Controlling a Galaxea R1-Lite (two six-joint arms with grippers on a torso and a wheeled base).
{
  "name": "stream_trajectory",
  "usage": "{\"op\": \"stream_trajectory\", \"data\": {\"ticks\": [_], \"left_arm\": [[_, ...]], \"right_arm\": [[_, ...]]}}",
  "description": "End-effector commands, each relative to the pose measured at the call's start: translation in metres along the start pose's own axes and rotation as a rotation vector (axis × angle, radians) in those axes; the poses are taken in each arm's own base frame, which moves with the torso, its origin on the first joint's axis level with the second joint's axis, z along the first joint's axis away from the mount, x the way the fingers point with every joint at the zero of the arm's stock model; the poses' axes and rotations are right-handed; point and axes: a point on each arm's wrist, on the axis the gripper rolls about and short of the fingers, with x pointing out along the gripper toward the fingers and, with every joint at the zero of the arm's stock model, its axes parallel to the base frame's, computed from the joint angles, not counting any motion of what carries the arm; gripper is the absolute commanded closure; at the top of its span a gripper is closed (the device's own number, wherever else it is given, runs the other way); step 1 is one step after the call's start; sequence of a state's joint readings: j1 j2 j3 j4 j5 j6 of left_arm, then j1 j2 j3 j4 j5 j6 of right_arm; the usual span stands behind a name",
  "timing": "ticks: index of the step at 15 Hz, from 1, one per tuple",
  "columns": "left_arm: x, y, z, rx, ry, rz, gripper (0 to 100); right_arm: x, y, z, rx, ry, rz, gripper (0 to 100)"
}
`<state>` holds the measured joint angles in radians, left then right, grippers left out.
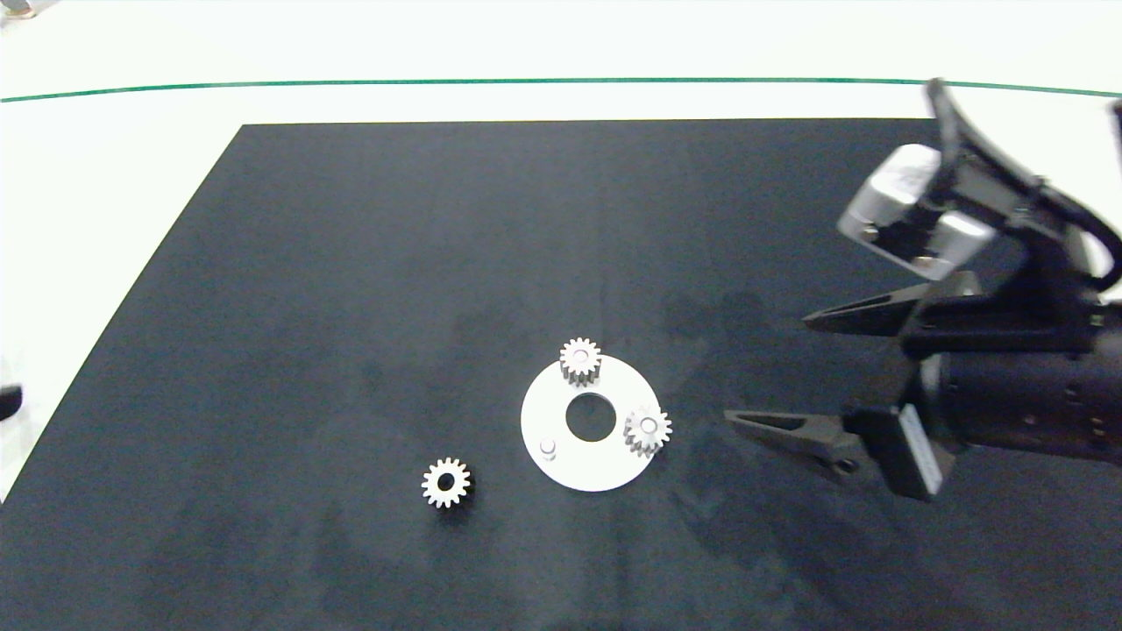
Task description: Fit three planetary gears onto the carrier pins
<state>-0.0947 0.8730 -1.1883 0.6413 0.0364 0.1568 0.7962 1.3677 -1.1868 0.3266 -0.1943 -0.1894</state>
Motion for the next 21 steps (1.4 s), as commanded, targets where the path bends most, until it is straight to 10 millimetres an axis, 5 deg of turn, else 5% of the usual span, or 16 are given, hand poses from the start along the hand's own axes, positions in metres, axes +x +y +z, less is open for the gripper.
{"op": "stream_trajectory", "data": {"ticks": [1,4,11,16,21], "left_arm": [[0.042,-0.004,0.019,0.048,-0.003,-0.046,0],[0.061,-0.014,0.022,0.084,0.026,-0.130,0],[0.107,-0.054,0.013,0.184,0.164,-0.329,0],[0.115,-0.081,-0.034,0.310,0.157,-0.449,0],[0.125,-0.099,-0.056,0.415,0.154,-0.519,0]], "right_arm": [[-0.087,-0.014,-0.038,0.026,-0.184,-0.041,0],[-0.108,-0.018,-0.042,-0.001,-0.244,-0.075,0],[-0.109,-0.018,-0.044,-0.021,-0.246,-0.078,0],[-0.110,-0.018,-0.043,-0.018,-0.249,-0.078,0],[-0.112,-0.019,-0.043,-0.018,-0.259,-0.081,0]]}}
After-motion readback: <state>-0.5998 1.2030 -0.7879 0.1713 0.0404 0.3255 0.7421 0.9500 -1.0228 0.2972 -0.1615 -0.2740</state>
